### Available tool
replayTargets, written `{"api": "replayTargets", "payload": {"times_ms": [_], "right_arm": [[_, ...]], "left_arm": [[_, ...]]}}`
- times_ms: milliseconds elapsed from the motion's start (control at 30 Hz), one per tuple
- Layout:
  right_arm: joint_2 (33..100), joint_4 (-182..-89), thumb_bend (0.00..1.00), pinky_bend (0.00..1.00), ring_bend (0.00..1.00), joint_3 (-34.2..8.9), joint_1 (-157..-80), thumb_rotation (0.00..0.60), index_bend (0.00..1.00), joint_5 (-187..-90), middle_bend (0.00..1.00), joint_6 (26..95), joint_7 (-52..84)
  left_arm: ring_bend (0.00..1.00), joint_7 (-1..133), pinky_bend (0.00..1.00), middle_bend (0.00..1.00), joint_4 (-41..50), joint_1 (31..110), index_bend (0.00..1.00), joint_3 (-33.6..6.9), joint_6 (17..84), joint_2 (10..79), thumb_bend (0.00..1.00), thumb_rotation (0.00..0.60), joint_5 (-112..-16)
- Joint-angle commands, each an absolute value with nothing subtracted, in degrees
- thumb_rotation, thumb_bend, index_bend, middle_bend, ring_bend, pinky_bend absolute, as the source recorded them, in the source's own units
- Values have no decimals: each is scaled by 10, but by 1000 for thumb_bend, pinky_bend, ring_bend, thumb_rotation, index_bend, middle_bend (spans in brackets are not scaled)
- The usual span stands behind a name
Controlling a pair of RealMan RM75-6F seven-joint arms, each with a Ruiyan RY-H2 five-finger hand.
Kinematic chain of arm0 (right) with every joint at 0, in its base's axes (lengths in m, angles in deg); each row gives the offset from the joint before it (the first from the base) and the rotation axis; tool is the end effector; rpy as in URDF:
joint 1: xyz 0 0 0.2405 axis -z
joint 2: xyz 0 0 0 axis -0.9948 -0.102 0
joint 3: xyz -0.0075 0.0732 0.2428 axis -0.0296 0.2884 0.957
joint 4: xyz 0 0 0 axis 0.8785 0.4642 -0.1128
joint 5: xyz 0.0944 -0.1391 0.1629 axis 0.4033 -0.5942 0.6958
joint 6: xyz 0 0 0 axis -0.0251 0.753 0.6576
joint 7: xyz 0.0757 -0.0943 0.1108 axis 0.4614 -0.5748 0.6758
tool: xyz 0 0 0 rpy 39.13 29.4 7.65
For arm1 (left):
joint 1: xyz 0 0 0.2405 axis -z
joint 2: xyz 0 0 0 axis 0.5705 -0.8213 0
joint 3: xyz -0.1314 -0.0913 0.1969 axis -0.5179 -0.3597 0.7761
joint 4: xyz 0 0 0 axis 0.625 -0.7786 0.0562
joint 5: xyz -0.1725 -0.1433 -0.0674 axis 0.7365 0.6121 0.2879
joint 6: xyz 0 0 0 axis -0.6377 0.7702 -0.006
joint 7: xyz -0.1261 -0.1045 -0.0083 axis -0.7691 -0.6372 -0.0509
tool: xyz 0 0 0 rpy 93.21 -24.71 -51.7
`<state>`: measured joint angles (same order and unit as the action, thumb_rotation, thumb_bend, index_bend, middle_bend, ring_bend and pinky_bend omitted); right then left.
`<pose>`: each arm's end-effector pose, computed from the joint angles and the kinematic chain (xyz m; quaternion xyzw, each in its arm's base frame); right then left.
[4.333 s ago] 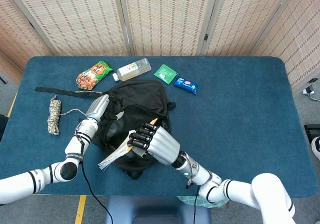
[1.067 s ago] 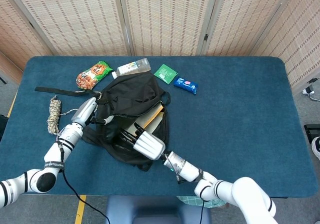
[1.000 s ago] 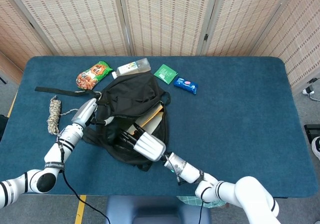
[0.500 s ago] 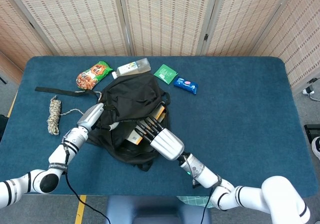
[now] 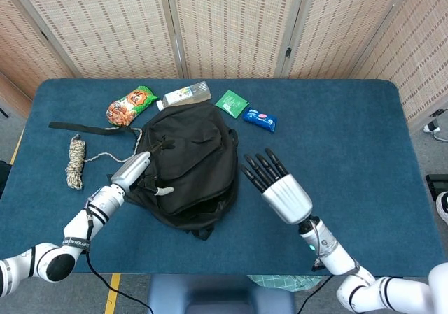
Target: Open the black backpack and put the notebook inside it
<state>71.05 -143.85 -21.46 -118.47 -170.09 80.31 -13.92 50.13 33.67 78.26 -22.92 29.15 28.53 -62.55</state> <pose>-0.1369 -0.2978 0.0038 0.7337 -0.0874 0.4754 0.4775 -0.1080 0.3798 0.0432 -0.6206 -0.5839 -0.4553 0.2582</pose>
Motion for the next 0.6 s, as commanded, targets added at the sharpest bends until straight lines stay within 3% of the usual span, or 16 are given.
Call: {"api": "replayTargets", "payload": {"times_ms": [33,467,600], "right_arm": [[696,-1441,261,36,111,-213,-1170,600,0,-1692,0,809,-126],[611,-1466,257,84,167,-215,-1122,600,0,-1634,22,768,-30],[579,-1472,257,161,229,-220,-1108,600,0,-1623,78,755,13]], "left_arm": [[41,503,0,126,344,782,0,-234,301,281,205,600,-627],[144,515,0,199,303,739,174,-218,372,284,229,600,-562],[169,526,0,244,275,710,240,-203,416,291,403,600,-571]]}}
